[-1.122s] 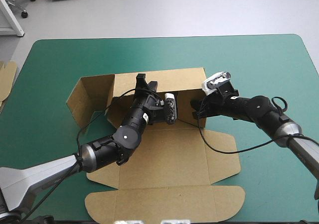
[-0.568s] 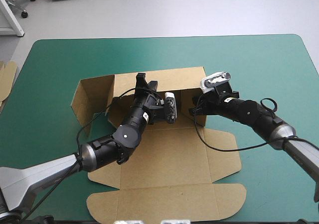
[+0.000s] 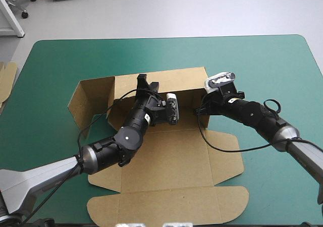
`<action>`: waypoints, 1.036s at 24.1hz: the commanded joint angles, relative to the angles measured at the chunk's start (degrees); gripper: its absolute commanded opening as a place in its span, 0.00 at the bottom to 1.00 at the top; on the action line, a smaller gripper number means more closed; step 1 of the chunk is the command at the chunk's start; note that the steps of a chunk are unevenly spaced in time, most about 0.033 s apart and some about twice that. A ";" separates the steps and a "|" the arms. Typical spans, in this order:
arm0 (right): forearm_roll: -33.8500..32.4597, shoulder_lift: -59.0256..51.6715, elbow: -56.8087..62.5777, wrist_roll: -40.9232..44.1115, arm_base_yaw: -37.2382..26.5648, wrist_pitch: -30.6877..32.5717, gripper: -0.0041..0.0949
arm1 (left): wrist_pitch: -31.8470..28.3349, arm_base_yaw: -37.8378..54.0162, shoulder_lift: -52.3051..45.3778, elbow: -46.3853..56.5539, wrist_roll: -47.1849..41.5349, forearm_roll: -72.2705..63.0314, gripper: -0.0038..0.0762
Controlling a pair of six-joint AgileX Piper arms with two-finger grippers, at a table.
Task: Fold the box
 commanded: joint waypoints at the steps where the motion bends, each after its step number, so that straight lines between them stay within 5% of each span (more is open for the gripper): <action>1: 1.76 -1.81 -1.60 -0.22 0.75 3.13 0.01 | -3.13 -0.41 -1.44 -1.65 -1.87 1.55 0.03; 7: 2.37 -1.81 -1.60 0.22 0.75 3.48 0.01 | -3.26 -0.41 -1.55 -1.65 -1.87 1.55 0.08; 13: 3.53 -1.81 -1.60 2.46 0.63 2.18 0.01 | -4.23 -2.72 -4.69 -1.65 -1.87 1.29 0.38; 25: 3.70 -1.81 -1.60 4.45 -6.21 2.72 0.01 | -3.38 -10.10 -9.63 -1.65 -1.40 -0.87 0.38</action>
